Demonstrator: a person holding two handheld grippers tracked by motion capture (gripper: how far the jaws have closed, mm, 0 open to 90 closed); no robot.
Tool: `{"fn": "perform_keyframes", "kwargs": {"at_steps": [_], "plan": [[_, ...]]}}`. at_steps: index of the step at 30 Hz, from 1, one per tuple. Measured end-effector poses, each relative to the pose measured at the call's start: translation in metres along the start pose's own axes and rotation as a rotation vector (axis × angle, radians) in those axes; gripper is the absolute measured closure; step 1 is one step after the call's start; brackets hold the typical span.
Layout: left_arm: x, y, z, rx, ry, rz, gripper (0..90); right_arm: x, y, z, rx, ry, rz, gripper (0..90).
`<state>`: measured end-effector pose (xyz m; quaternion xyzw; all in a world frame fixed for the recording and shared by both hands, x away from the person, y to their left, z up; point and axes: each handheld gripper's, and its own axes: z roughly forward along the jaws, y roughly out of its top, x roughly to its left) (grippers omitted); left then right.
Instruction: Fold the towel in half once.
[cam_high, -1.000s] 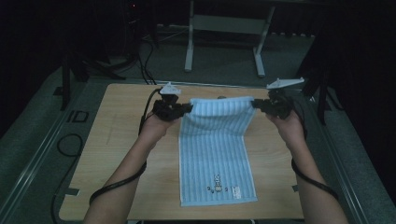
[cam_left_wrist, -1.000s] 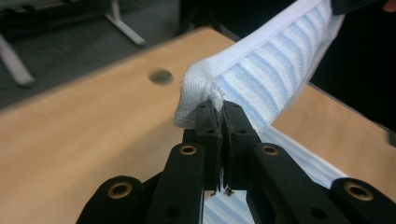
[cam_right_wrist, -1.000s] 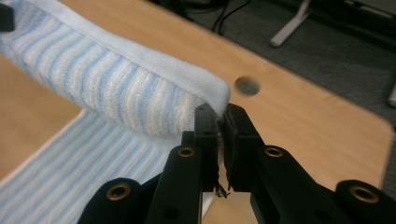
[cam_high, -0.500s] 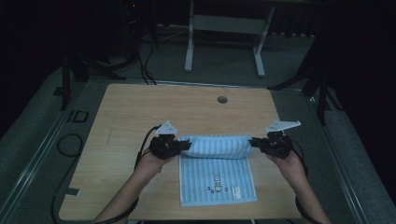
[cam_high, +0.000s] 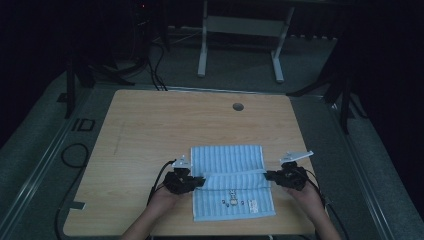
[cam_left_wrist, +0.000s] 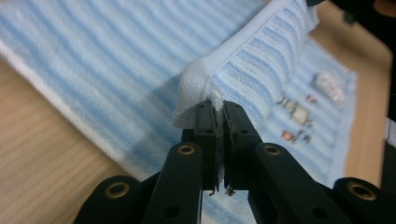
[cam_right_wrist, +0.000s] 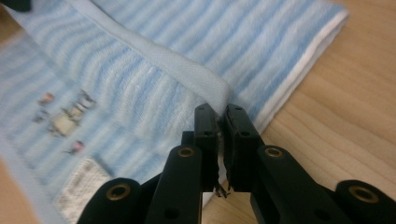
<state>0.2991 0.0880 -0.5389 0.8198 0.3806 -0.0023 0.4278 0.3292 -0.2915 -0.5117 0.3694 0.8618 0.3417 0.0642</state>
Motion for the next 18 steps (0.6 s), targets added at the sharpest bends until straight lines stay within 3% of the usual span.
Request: {"fn": "perform_keyframes", "kwargs": {"at_steps": [2,4,7,9,11,12,14,16,17,18], "plan": [[0.001,0.0,0.002,0.003,0.003,-0.003,84.9,-0.001,0.0,0.006,0.018,-0.005,-0.003,84.3],[-0.003,0.003,-0.002,-0.029,0.017,0.023,84.9,0.0,0.003,0.005,0.017,-0.014,-0.012,84.3],[-0.016,0.003,-0.018,-0.075,-0.007,0.066,84.2,0.008,0.009,-0.014,-0.042,-0.016,-0.029,84.3],[-0.029,-0.002,-0.029,-0.004,-0.075,0.092,79.1,0.02,0.005,-0.033,-0.083,-0.017,-0.063,83.7],[-0.044,-0.015,-0.036,0.094,-0.098,0.149,64.6,0.032,-0.008,-0.05,-0.095,0.067,-0.05,75.3],[-0.049,-0.022,-0.039,0.121,-0.112,0.172,59.0,0.037,-0.017,-0.057,-0.105,0.088,-0.043,71.8],[-0.054,-0.034,-0.043,0.141,-0.137,0.157,48.8,0.042,-0.035,-0.063,-0.09,0.081,-0.024,61.6],[-0.053,-0.041,-0.045,0.145,-0.125,0.139,45.2,0.042,-0.047,-0.064,-0.065,0.018,-0.003,61.3],[-0.051,-0.043,-0.046,0.145,-0.128,0.136,44.7,0.039,-0.051,-0.064,-0.06,0.028,0.016,60.7],[-0.049,-0.043,-0.046,0.138,-0.104,0.135,42.5,0.037,-0.054,-0.063,-0.056,0.048,0.027,59.9]]}}
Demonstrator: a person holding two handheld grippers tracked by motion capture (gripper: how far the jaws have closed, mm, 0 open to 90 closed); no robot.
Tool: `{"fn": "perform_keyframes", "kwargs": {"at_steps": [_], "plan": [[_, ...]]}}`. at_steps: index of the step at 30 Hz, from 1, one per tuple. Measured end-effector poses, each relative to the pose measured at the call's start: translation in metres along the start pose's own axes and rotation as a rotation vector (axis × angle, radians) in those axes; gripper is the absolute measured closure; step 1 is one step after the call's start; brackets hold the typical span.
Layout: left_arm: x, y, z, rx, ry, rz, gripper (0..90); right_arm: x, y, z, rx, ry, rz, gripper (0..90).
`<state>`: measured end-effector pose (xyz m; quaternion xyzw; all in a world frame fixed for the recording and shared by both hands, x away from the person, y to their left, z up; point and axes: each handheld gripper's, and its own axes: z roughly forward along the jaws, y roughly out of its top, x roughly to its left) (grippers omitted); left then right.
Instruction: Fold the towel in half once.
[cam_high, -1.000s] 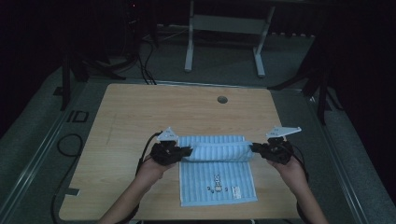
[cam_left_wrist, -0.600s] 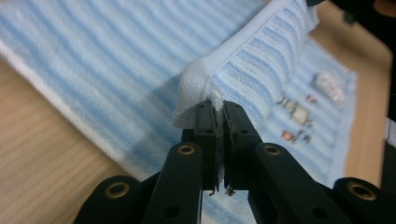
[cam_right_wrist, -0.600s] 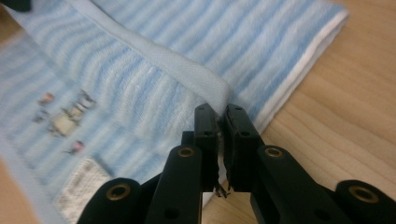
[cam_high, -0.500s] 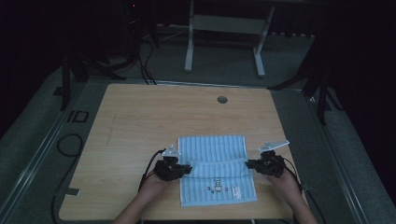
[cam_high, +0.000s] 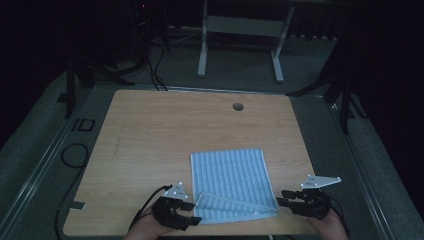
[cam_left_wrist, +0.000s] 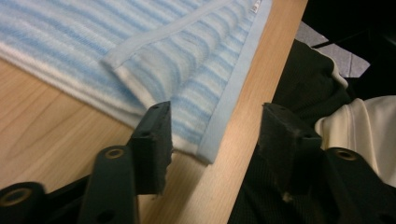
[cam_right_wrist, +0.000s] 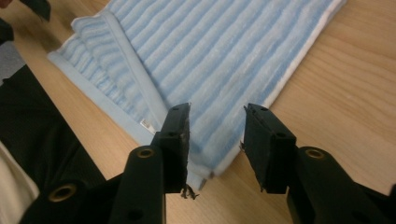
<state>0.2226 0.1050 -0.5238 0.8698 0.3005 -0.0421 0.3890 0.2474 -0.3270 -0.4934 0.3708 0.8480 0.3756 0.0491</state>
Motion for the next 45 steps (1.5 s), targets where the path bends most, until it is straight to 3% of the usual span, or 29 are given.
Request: {"fn": "perform_keyframes", "kwargs": {"at_steps": [2,4,7,9,11,12,16,17,18,21,23,24,27,31,33,37,38,40,41,42,45], "plan": [[0.002,0.0,0.0,-0.012,0.019,-0.008,42.0,-0.002,-0.003,0.002,0.005,-0.02,0.002,59.6],[0.013,0.006,0.003,-0.026,0.041,-0.037,42.0,-0.005,-0.003,0.005,0.009,-0.018,0.007,59.0],[0.025,0.019,0.006,-0.039,0.086,-0.028,45.5,-0.009,-0.001,0.009,0.003,-0.02,0.015,59.2],[0.025,0.019,0.006,-0.039,0.086,-0.028,47.9,-0.01,-0.001,0.01,-0.005,-0.014,0.022,59.2],[0.036,0.038,0.015,-0.015,0.113,0.006,58.7,-0.009,-0.001,0.012,-0.001,-0.019,0.017,60.4],[0.039,0.047,0.025,0.035,0.116,0.032,59.6,-0.008,-0.001,0.012,0.001,-0.018,0.014,60.5],[0.039,0.05,0.037,0.102,0.117,0.04,62.8,-0.007,-0.002,0.012,0.005,-0.038,0.004,60.9],[0.038,0.05,0.041,0.124,0.119,0.052,62.8,-0.007,-0.002,0.012,0.005,-0.038,0.004,60.9],[0.033,0.048,0.047,0.154,0.128,0.091,62.6,-0.008,-0.003,0.013,0.006,-0.038,0.006,61.0],[0.029,0.046,0.049,0.152,0.151,0.122,65.2,-0.007,-0.004,0.014,0.01,-0.048,0.005,61.0],[0.023,0.045,0.049,0.146,0.193,0.149,69.4,-0.008,-0.004,0.015,0.008,-0.048,0.005,61.0],[0.022,0.046,0.048,0.139,0.192,0.147,80.1,-0.008,-0.005,0.016,0.013,-0.049,0.005,61.5],[0.019,0.046,0.045,0.125,0.191,0.143,81.0,-0.009,-0.005,0.016,0.013,-0.049,0.006,61.6],[0.009,0.045,0.018,0.026,0.092,0.094,80.8,-0.008,-0.004,0.013,0.003,-0.056,0.001,61.9],[0.009,0.045,0.018,0.026,0.092,0.094,80.5,-0.008,-0.004,0.012,0.001,-0.053,0.005,61.9],[-0.005,0.027,0.007,0.065,-0.035,0.094,73.4,-0.007,-0.005,0.013,0.005,-0.046,0.005,61.8],[-0.006,0.023,0.006,0.082,-0.056,0.093,63.7,-0.007,-0.004,0.013,0.007,-0.046,0.002,61.8],[-0.007,0.02,0.005,0.091,-0.051,0.097,52.8,-0.007,-0.004,0.013,0.008,-0.049,0.001,61.6],[-0.007,0.017,0.004,0.091,-0.025,0.094,52.8,-0.006,-0.004,0.014,0.009,-0.046,0.005,61.2],[-0.003,0.015,0.003,0.082,-0.01,0.074,47.2,-0.006,-0.002,0.014,0.007,-0.045,-0.003,60.8],[0.007,0.015,0.002,0.074,0.033,0.042,46.1,-0.006,0.001,0.015,0.01,-0.048,-0.01,60.3]]}}
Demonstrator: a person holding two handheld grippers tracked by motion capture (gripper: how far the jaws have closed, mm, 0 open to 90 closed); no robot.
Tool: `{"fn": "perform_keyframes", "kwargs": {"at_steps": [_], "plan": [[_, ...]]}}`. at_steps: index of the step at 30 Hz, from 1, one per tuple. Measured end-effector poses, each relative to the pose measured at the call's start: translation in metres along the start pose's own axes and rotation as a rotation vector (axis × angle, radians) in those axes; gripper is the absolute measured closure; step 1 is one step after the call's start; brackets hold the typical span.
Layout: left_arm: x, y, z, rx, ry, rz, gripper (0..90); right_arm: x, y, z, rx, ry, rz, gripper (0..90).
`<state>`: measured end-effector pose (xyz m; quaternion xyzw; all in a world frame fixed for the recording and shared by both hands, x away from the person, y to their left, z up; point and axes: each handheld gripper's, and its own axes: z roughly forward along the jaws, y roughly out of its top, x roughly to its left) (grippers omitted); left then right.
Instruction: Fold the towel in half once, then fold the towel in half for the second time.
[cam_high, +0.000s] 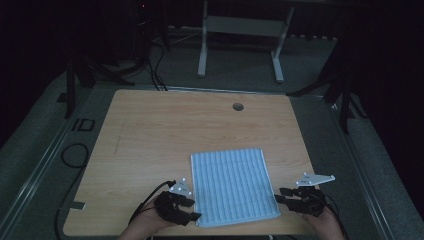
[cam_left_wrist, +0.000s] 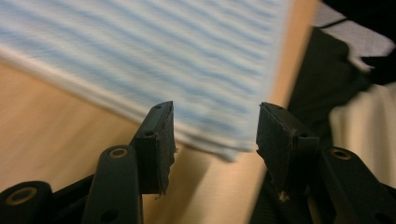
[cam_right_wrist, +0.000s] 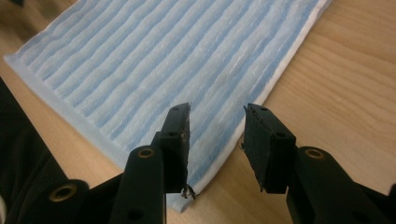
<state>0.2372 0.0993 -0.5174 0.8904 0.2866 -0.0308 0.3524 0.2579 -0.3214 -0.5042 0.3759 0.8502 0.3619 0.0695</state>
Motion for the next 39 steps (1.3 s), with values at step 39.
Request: {"fn": "perform_keyframes", "kwargs": {"at_steps": [39], "plan": [[0.118,0.065,0.013,-0.096,0.256,-0.192,36.4,-0.082,0.114,0.072,0.041,-0.083,0.041,47.1]]}}
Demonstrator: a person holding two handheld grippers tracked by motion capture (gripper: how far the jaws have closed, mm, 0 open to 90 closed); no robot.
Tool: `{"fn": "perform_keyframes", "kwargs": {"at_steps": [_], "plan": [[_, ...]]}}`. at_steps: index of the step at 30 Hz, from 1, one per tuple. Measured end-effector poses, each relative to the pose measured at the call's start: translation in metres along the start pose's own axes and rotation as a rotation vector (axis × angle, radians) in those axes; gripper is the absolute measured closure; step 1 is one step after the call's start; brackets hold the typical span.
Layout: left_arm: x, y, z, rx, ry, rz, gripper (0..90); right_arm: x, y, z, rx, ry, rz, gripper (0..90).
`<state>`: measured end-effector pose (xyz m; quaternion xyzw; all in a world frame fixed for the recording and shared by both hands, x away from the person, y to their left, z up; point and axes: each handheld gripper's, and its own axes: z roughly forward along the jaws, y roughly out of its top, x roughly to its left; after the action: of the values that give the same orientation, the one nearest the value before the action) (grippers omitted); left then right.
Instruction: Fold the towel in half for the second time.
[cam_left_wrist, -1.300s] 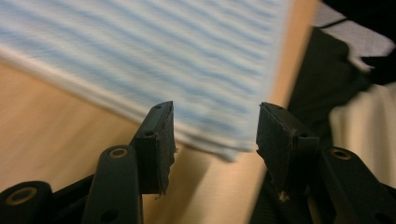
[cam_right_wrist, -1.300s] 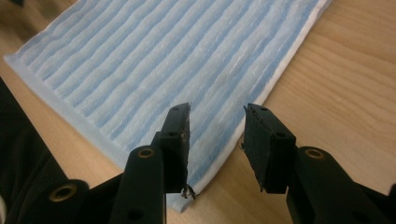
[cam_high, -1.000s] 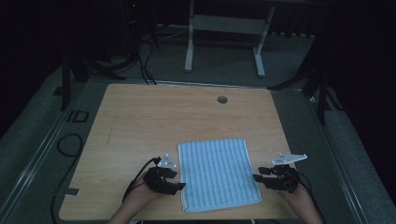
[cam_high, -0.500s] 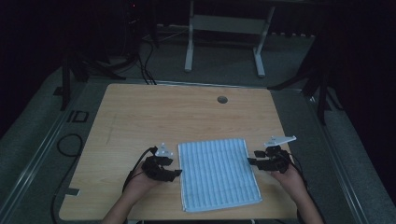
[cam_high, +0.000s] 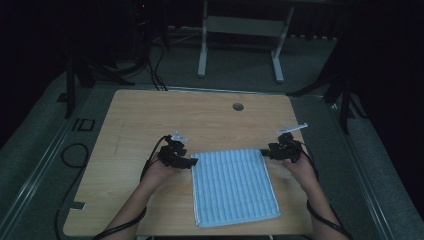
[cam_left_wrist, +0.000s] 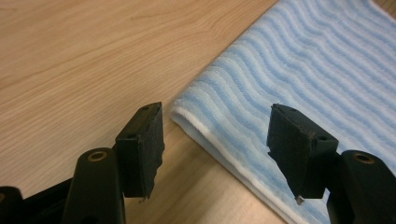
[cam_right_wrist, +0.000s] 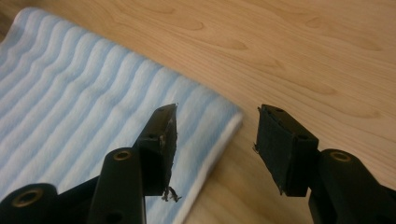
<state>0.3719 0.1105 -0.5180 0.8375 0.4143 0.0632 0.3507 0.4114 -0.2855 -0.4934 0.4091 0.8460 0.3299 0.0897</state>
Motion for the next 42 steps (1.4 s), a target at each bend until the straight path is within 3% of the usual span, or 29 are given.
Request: {"fn": "perform_keyframes", "kwargs": {"at_steps": [8,12,14,16,19,20,22,25,26,29,33,37,39,42], "plan": [[0.01,0.003,0.014,0.017,-0.019,-0.015,38.1,-0.016,0.013,0.035,0.087,-0.005,0.063,47.6],[0.017,0.005,0.019,0.021,-0.024,-0.04,40.0,-0.018,0.016,0.049,0.129,-0.013,0.063,49.4],[0.019,0.004,0.022,0.019,-0.035,-0.05,40.0,-0.017,0.017,0.054,0.146,-0.005,0.066,52.6],[0.018,0.005,0.027,0.036,-0.038,-0.035,40.4,-0.015,0.017,0.058,0.161,-0.011,0.05,57.1],[0.016,0.006,0.033,0.056,-0.048,-0.037,49.6,-0.012,0.017,0.061,0.163,0.002,0.033,66.9],[0.015,0.006,0.034,0.061,-0.042,-0.025,56.0,-0.011,0.018,0.061,0.169,0.008,0.033,74.6],[0.014,0.007,0.036,0.052,-0.036,-0.027,67.2,-0.011,0.018,0.058,0.165,0.012,0.022,84.0],[0.016,0.011,0.034,0.03,-0.038,-0.039,84.2,-0.011,0.02,0.052,0.134,0.002,0.023,85.6],[0.016,0.011,0.034,0.03,-0.038,-0.039,85.7,-0.011,0.022,0.049,0.124,-0.008,0.022,85.7],[0.016,0.021,0.03,-0.011,-0.009,-0.041,86.8,-0.012,0.025,0.041,0.095,-0.02,0.025,85.9],[0.015,0.032,0.023,-0.047,-0.007,-0.037,86.7,-0.013,0.03,0.03,0.064,-0.033,0.026,85.9],[0.011,0.036,0.005,-0.103,-0.06,-0.028,86.6,-0.008,0.03,0.011,0.022,-0.043,0.003,85.9],[0.011,0.036,0.005,-0.103,-0.06,-0.028,86.6,-0.006,0.028,0.006,0.015,-0.041,-0.005,85.9],[0.001,0.027,-0.011,-0.107,-0.085,0.016,86.6,0.009,0.018,-0.017,-0.044,-0.018,-0.057,85.9]]}}
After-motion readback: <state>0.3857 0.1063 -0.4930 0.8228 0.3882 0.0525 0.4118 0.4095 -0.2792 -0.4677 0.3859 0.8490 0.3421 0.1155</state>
